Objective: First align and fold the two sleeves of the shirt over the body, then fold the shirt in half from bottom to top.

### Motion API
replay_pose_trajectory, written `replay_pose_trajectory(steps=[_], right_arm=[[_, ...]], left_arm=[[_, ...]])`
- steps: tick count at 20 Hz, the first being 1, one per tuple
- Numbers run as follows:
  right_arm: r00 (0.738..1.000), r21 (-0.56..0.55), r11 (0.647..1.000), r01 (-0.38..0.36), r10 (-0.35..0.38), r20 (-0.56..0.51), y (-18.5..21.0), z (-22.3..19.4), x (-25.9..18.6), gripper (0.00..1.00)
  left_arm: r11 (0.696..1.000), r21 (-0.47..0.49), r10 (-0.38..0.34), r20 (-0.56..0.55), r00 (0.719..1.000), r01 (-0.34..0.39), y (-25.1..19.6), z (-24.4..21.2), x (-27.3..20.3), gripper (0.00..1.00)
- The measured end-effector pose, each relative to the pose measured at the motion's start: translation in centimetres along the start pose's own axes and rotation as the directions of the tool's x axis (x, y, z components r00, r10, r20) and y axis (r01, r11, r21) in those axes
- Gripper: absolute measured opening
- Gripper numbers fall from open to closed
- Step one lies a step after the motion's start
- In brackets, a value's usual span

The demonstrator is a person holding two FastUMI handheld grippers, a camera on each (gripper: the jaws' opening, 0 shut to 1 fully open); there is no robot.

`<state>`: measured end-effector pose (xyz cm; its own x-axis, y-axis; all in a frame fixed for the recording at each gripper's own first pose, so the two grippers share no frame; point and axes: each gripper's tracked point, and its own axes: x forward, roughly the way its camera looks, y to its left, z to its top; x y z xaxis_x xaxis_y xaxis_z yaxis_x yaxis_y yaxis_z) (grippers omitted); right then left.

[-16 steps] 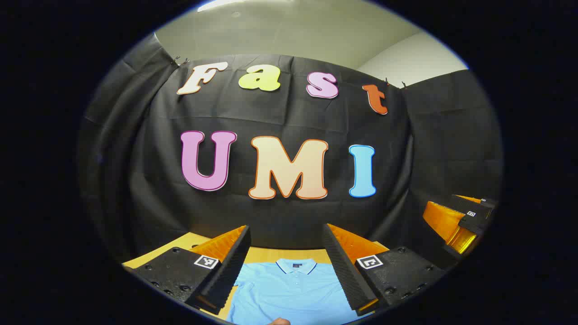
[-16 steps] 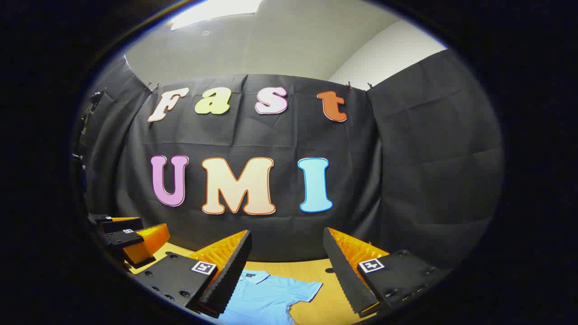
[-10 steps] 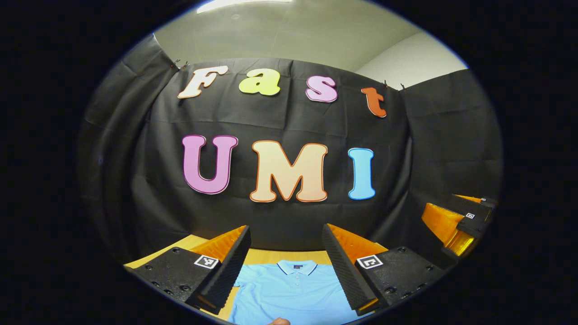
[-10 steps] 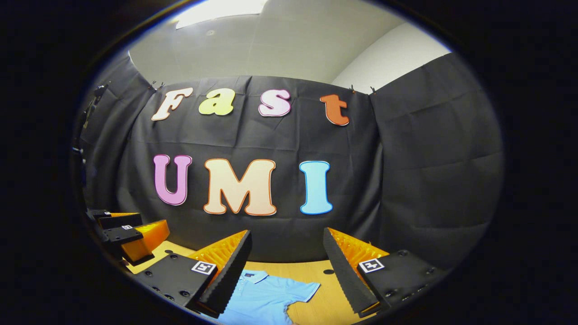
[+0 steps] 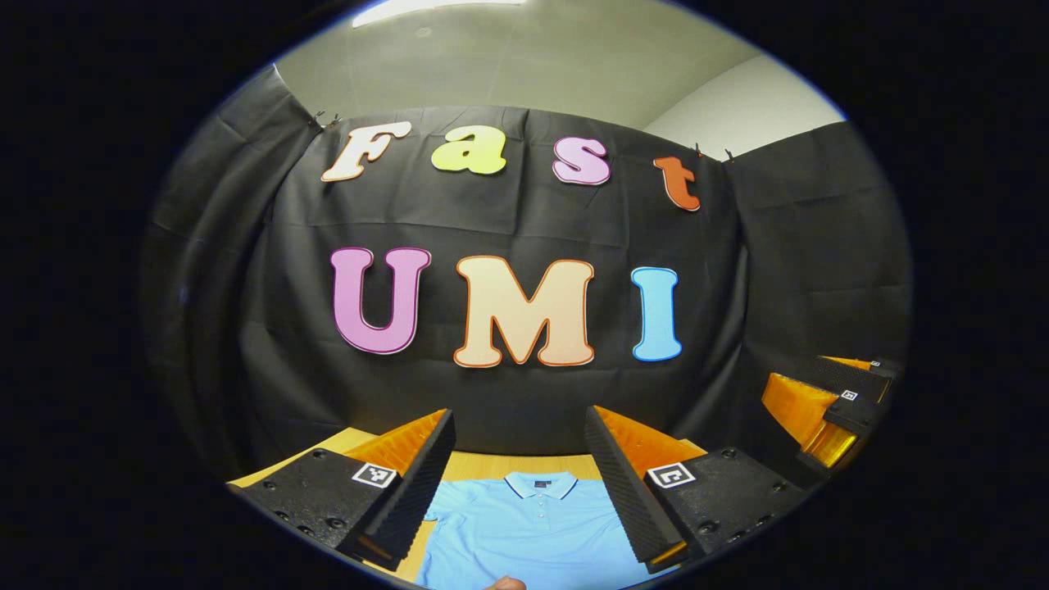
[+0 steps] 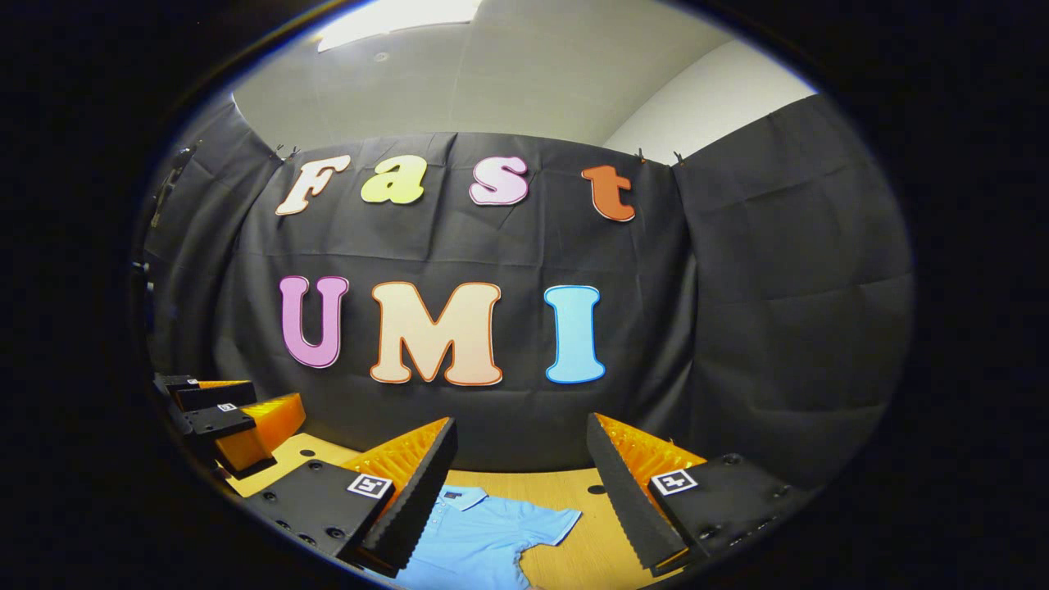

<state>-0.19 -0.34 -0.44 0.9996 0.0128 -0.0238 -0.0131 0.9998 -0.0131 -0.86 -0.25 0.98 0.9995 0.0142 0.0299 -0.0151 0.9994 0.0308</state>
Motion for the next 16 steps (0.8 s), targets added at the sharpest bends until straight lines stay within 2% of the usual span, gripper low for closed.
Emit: replay_pose_trajectory(steps=[4, 8, 9, 14, 16], right_arm=[[0.998, -0.011, 1.000, -0.027, 0.026, -0.062, -0.1, -3.2, 2.7, 1.00], [0.985, -0.030, 0.999, 0.017, -0.022, -0.173, -1.7, -8.8, 7.4, 0.98], [0.978, -0.041, 0.999, 0.032, -0.040, -0.204, -2.3, -10.6, 8.6, 0.99], [0.927, -0.084, 0.993, 0.079, -0.104, -0.361, -4.0, -19.4, 13.4, 0.99], [0.913, -0.111, 0.989, 0.094, -0.130, -0.385, -4.5, -21.8, 14.8, 0.99]], left_arm=[[0.999, 0.025, 0.028, 0.012, 1.000, -0.028, 1.5, -0.3, 0.1, 0.95], [1.000, 0.019, 0.018, 0.004, 1.000, -0.018, 2.8, -0.8, 1.8, 0.96], [0.999, 0.024, 0.021, 0.011, 1.000, -0.022, 3.4, -0.5, 2.3, 0.93], [0.998, 0.047, 0.033, -0.007, 0.999, -0.032, 5.7, -1.4, 4.5, 0.93], [0.997, 0.054, 0.053, -0.026, 0.998, -0.052, 6.9, -1.9, 5.1, 0.93]])
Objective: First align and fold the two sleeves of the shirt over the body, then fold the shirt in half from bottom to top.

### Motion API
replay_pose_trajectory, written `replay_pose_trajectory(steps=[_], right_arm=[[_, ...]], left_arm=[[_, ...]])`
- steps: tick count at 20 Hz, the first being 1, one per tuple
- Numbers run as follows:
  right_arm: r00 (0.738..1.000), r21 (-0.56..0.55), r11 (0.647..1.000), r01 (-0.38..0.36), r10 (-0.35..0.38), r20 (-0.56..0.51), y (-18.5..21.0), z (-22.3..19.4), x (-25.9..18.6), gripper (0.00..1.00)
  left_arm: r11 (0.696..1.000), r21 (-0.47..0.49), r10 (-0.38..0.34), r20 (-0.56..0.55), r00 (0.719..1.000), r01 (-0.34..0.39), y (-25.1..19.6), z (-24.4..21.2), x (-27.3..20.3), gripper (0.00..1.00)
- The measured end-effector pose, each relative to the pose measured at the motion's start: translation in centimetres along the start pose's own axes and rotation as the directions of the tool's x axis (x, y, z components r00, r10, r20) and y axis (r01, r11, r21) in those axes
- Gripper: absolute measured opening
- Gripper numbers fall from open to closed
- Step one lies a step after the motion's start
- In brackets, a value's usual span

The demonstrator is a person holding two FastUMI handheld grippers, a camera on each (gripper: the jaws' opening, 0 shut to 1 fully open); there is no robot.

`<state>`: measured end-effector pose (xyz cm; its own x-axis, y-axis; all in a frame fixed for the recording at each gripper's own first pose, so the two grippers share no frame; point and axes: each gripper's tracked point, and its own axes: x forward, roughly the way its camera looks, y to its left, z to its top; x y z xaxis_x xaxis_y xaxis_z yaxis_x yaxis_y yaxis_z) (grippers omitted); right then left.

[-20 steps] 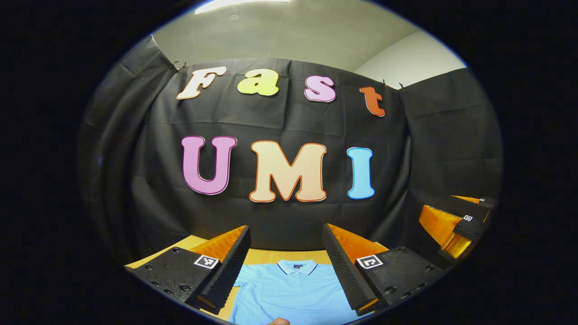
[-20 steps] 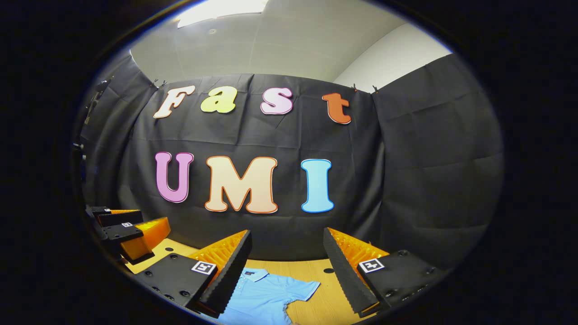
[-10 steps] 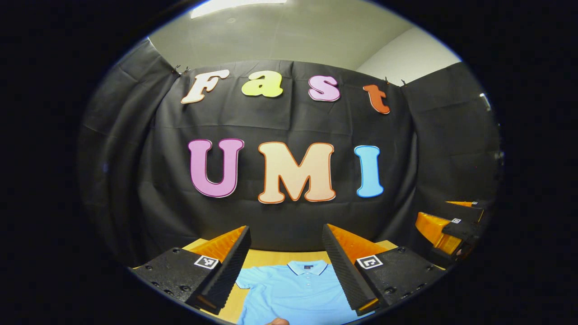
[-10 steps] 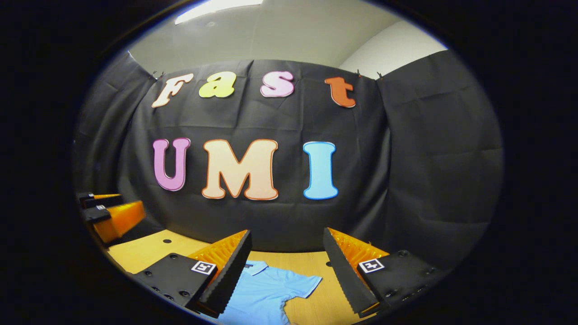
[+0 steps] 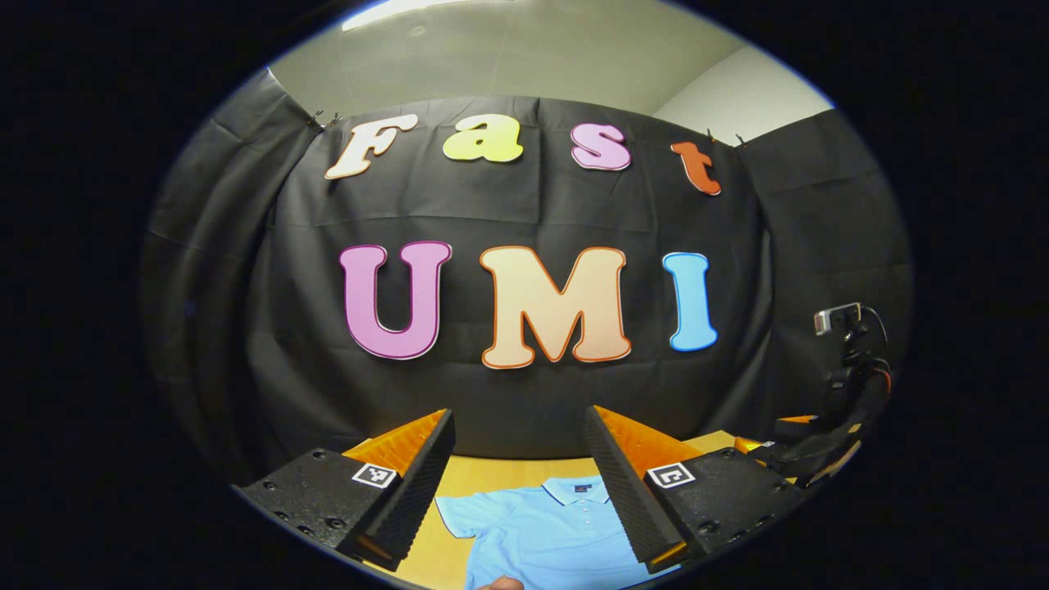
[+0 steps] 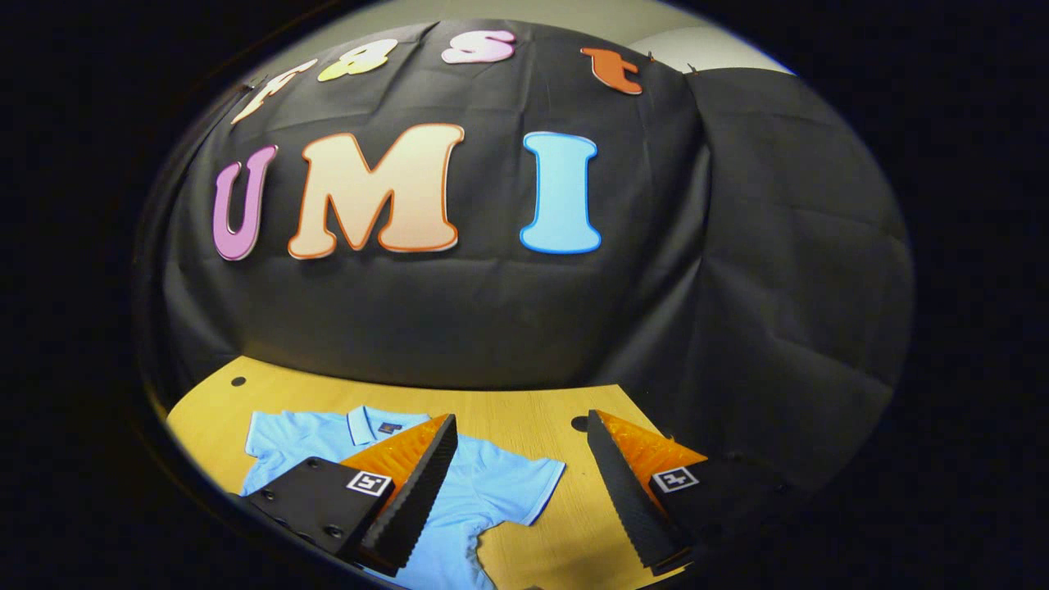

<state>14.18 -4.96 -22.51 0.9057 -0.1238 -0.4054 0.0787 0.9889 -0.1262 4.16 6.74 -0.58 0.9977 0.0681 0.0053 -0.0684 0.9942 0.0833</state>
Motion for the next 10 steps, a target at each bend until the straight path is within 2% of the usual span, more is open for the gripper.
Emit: replay_pose_trajectory(steps=[6, 10], right_arm=[[0.995, -0.010, 0.999, 0.034, -0.034, -0.094, 0.0, -4.5, 5.6, 0.99], [0.980, -0.032, 0.997, 0.069, -0.074, -0.186, -0.8, -8.6, 8.4, 0.99]], left_arm=[[0.999, 0.025, 0.032, -0.032, 0.999, -0.031, 2.3, -1.1, 1.2, 0.95], [0.999, 0.036, 0.040, -0.051, 0.998, -0.038, 3.3, -1.8, 2.1, 0.95]])
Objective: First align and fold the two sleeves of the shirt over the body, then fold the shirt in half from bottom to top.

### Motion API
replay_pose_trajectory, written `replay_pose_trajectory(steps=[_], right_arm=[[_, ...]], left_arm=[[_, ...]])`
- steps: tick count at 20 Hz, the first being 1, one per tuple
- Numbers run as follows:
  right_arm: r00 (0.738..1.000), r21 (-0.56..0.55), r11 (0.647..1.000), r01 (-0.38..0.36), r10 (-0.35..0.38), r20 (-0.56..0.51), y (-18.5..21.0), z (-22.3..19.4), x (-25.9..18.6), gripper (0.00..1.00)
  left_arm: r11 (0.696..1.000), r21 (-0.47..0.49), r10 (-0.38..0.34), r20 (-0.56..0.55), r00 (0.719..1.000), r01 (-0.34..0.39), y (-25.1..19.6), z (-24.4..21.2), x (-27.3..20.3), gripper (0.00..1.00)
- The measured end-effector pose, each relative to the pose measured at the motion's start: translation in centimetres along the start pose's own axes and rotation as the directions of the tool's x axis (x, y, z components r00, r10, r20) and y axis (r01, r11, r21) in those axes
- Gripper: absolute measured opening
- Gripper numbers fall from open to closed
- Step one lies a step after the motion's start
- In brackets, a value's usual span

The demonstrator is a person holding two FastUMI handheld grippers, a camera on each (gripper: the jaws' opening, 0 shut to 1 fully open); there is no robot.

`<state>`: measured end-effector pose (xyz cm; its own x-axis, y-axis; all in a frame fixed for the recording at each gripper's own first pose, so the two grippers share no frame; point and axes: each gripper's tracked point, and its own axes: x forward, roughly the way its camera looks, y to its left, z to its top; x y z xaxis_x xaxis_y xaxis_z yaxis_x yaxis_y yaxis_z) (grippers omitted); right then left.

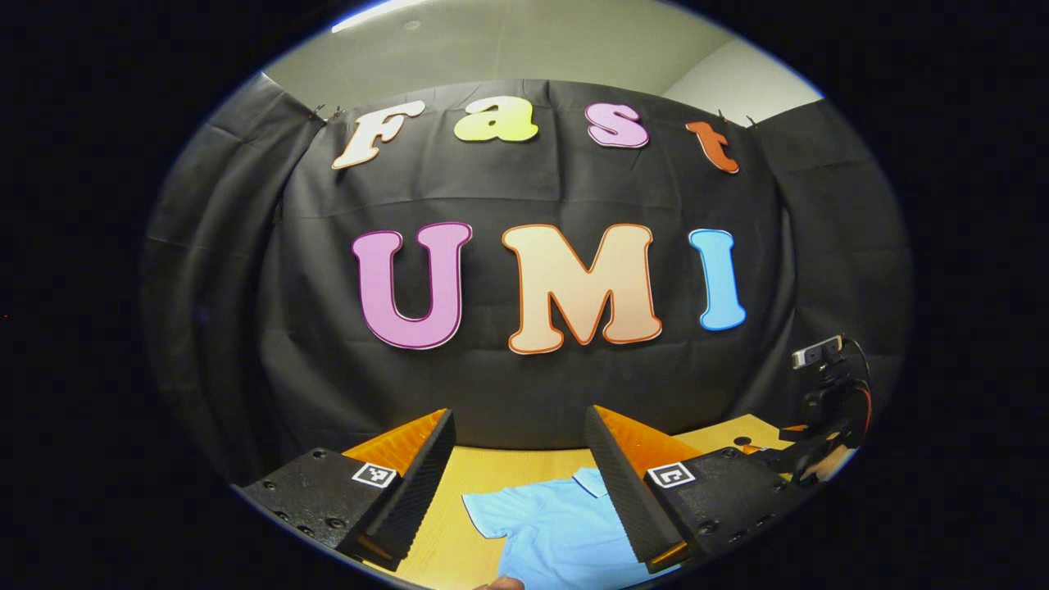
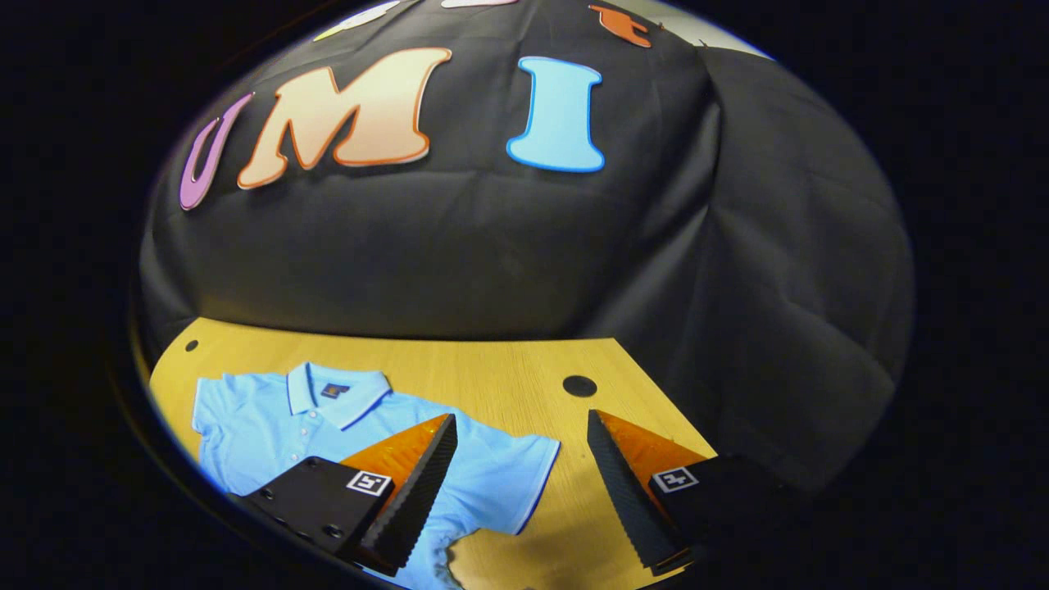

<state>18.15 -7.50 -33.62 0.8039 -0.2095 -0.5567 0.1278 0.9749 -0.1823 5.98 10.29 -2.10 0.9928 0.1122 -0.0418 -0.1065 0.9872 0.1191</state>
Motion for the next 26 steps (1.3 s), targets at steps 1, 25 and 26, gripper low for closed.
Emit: replay_pose_trajectory(steps=[1, 25, 26], right_arm=[[1.000, -0.001, 1.000, 0.004, -0.004, -0.026, 0.0, -1.0, 0.7, 0.99], [0.954, 0.175, 0.984, -0.019, 0.070, -0.292, 2.1, -11.2, 6.6, 0.47], [0.955, 0.175, 0.985, -0.015, 0.066, -0.289, 2.2, -11.1, 6.2, 0.28]], left_arm=[[1.000, 0.002, 0.003, -0.005, 1.000, -0.003, 0.3, -0.2, 0.2, 0.95], [0.999, -0.020, 0.044, -0.096, 0.994, -0.046, 3.5, -3.4, 1.9, 0.95], [0.999, -0.022, 0.046, -0.099, 0.994, -0.049, 3.6, -3.5, 1.9, 0.95]])
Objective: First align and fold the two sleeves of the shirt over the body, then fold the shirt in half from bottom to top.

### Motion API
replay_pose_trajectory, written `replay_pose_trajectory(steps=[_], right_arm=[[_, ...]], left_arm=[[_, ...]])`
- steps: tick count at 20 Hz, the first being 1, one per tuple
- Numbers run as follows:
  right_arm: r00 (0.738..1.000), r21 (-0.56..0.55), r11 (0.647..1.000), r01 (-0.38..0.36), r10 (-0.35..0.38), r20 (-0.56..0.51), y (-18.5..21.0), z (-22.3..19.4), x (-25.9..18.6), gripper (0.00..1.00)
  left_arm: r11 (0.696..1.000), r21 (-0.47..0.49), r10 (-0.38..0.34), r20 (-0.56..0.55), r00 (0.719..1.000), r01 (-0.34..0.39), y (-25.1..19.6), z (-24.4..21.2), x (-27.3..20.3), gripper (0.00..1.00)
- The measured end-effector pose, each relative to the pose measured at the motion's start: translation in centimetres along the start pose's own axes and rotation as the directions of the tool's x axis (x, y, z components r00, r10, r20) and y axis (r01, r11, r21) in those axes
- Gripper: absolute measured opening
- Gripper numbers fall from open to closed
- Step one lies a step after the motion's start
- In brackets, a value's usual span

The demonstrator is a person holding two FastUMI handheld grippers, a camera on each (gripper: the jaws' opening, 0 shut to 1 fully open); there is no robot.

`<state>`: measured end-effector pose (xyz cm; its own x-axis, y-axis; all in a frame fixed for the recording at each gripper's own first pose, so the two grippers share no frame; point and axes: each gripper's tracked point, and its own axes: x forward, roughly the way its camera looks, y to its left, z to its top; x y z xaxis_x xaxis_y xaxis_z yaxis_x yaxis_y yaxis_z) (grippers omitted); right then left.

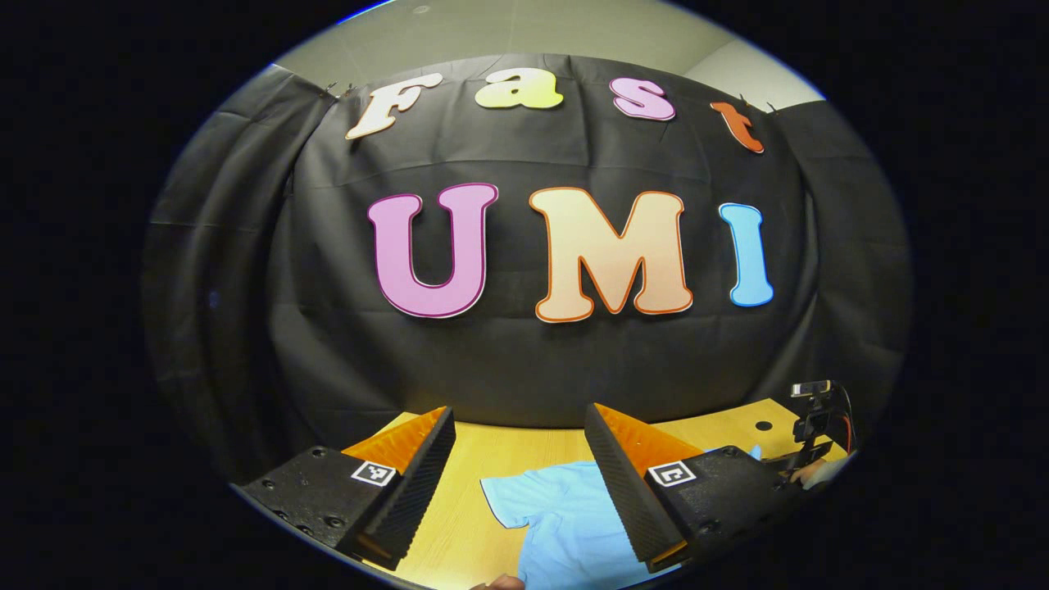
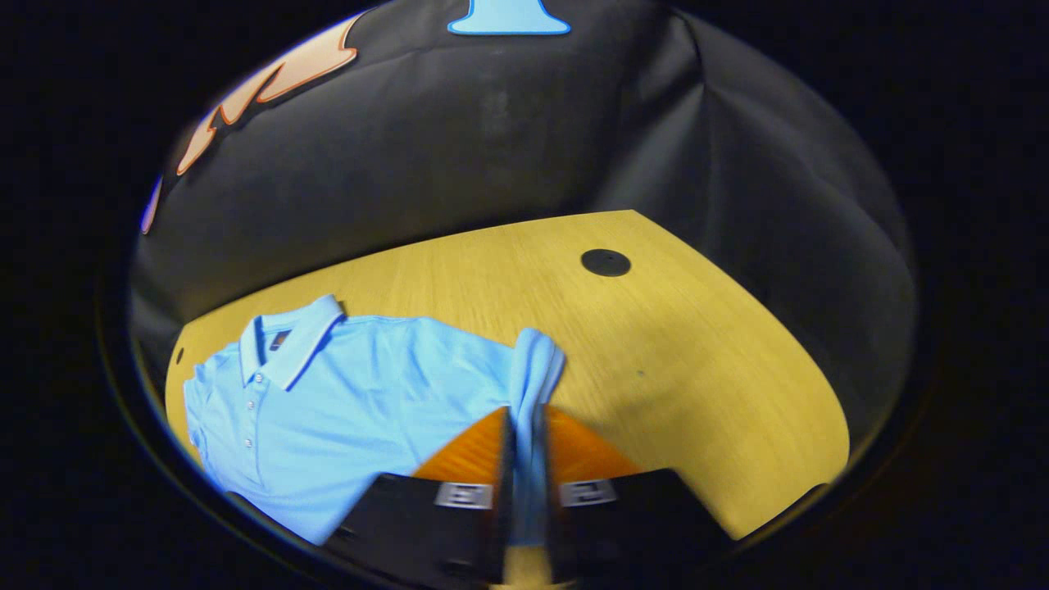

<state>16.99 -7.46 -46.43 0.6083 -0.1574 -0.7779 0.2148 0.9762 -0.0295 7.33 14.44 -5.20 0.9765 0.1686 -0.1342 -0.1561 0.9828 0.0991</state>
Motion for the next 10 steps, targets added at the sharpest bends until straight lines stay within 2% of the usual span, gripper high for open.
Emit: replay_pose_trajectory(steps=[1, 2, 5, 9, 10], right_arm=[[1.000, 0.011, 1.000, -0.002, 0.002, 0.003, 0.1, 0.2, 0.2, 0.08], [1.000, 0.029, 1.000, -0.012, 0.012, -0.006, 0.2, 0.2, -0.1, 0.03], [1.000, 0.055, 0.998, -0.028, 0.028, -0.006, 0.7, 0.9, -0.8, 0.03], [0.992, 0.072, 0.991, -0.111, 0.107, 0.062, 4.0, 3.2, -3.1, 0.00], [0.989, 0.074, 0.988, -0.133, 0.128, 0.069, 4.8, 3.5, -3.7, 0.03]], left_arm=[[1.000, -0.005, 0.001, -0.001, 1.000, -0.001, 0.1, -0.1, -0.1, 0.95], [1.000, -0.010, 0.001, -0.005, 1.000, -0.001, 0.2, -0.3, -0.1, 0.95], [1.000, -0.019, 0.007, -0.008, 1.000, -0.008, 0.6, -0.4, -0.2, 0.95], [1.000, -0.027, 0.015, -0.014, 1.000, -0.015, 1.1, -0.8, -0.1, 0.95], [0.999, -0.027, 0.019, -0.018, 1.000, -0.019, 1.2, -1.0, 0.0, 0.94]])
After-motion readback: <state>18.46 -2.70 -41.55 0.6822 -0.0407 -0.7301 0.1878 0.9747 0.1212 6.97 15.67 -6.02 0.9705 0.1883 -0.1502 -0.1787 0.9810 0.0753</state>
